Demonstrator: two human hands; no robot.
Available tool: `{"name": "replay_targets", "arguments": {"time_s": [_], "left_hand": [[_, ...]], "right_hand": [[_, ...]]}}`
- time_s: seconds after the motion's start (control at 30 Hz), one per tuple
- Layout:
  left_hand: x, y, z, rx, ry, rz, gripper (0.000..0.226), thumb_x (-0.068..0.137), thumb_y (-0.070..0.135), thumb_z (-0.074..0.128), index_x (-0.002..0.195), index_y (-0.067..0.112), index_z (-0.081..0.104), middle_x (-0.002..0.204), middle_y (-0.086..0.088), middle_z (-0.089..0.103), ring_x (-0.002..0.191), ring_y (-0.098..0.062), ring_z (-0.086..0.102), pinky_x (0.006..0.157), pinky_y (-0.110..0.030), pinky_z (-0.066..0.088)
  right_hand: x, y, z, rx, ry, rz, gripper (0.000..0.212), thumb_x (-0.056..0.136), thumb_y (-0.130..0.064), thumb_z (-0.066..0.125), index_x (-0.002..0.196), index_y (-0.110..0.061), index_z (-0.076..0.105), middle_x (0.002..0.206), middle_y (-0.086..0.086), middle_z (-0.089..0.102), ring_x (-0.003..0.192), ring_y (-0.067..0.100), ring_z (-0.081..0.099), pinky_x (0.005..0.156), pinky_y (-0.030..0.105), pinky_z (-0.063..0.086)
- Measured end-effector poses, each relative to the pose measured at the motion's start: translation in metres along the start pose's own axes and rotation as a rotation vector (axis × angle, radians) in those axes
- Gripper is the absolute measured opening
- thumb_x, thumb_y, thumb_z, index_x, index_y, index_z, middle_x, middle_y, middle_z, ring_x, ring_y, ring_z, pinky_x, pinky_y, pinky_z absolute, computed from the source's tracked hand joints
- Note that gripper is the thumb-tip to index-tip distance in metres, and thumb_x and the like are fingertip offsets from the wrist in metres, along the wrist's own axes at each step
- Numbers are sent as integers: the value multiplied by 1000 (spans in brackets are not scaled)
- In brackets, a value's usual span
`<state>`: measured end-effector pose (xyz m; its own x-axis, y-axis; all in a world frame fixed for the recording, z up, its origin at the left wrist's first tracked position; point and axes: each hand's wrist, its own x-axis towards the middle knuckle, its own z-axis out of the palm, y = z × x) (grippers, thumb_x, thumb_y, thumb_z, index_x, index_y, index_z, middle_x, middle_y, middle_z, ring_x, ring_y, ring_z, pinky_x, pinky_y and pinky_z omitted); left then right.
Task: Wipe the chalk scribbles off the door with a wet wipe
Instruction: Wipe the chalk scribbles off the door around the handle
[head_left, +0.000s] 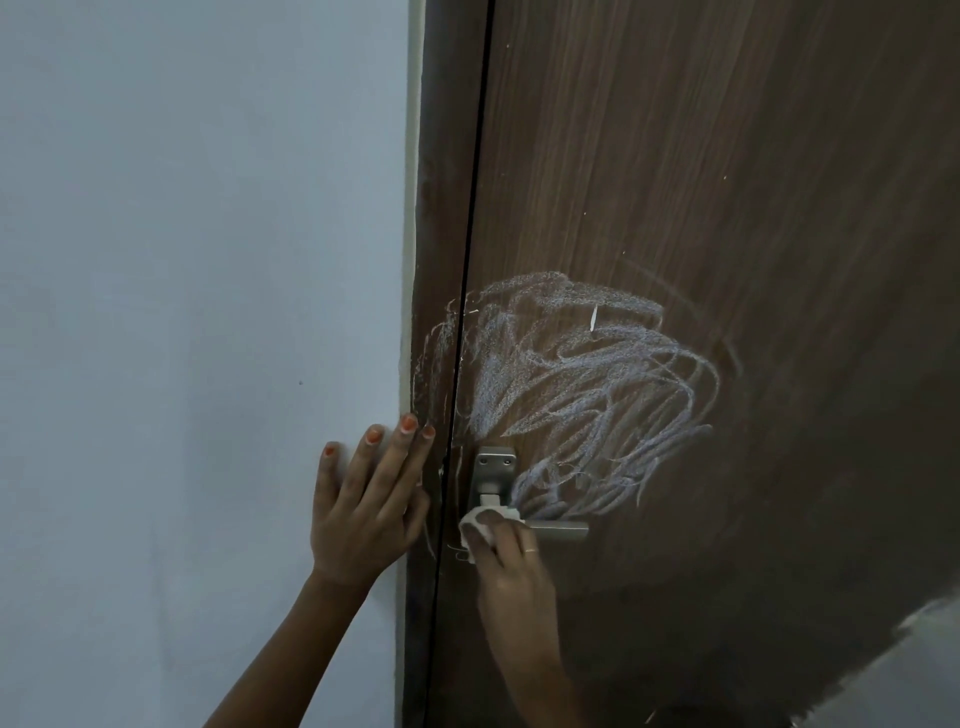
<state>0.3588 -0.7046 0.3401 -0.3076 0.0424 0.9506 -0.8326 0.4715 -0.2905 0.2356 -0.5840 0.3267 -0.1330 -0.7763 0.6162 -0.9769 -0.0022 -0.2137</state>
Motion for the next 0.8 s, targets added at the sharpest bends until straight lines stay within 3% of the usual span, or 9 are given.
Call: {"name": "replay_targets", "arguments": {"time_s": [0.1,0.17,0.3,0.47,0.53,0.63,0.67,0.73,0.8], "left_hand": [[1,1,0,-2,0,1,56,92,24,39,147,14,28,156,-6,14,144,-24,11,116,-45,8],[1,1,0,0,-2,5,57,92,25,38,147,13,26,156,-7,13,144,-24,10,116,-45,8],[1,1,0,3,1,3,57,92,24,39,147,13,26,156,-7,13,144,-24,10,116,-46,8],[0,0,0,-1,1,4,56,93,25,38,147,13,26,156,-7,13,144,-24,10,116,-45,8],[0,0,0,-3,-1,4,56,94,25,37,147,13,26,156,-7,13,144,-25,10,116,-45,8],[0,1,0,-2,-2,3,56,94,25,37,147,14,25,156,-7,12,144,-24,10,116,-45,7],[0,1,0,1,-1,3,56,94,25,37,147,14,25,156,-7,12,144,-24,10,116,-45,7],[0,0,1,7,-2,2,56,94,25,37,147,14,25,156,-7,12,144,-24,9,116,-45,7],[0,1,1,6,-3,1,55,95,25,36,147,14,25,156,-7,12,144,-24,9,116,-45,7]], "right_hand": [[-17,28,2,27,144,39,50,44,18,77,85,-10,75,100,3,63,91,16,46,56,20,55],[-24,49,2,104,259,187,44,48,24,73,79,-7,73,100,-4,54,92,15,46,66,14,47],[-24,61,3,168,419,382,25,66,9,56,80,-4,71,98,1,55,92,28,57,82,16,38],[-11,28,10,48,296,135,40,55,7,80,89,-13,73,96,2,69,94,12,46,64,18,51],[-10,31,12,37,308,132,42,55,9,80,91,-13,72,95,2,70,94,13,47,69,21,51],[-14,47,10,201,500,418,34,71,15,65,94,-10,70,101,7,65,97,22,51,85,11,37],[-14,51,9,327,566,575,34,75,16,59,95,-10,69,103,9,62,97,24,53,86,15,39],[-9,59,11,737,634,932,30,82,13,54,98,-10,67,100,14,63,89,19,61,79,27,49],[-2,57,12,1242,640,1194,23,86,9,53,100,-5,63,88,11,65,70,7,66,64,19,55]]}}
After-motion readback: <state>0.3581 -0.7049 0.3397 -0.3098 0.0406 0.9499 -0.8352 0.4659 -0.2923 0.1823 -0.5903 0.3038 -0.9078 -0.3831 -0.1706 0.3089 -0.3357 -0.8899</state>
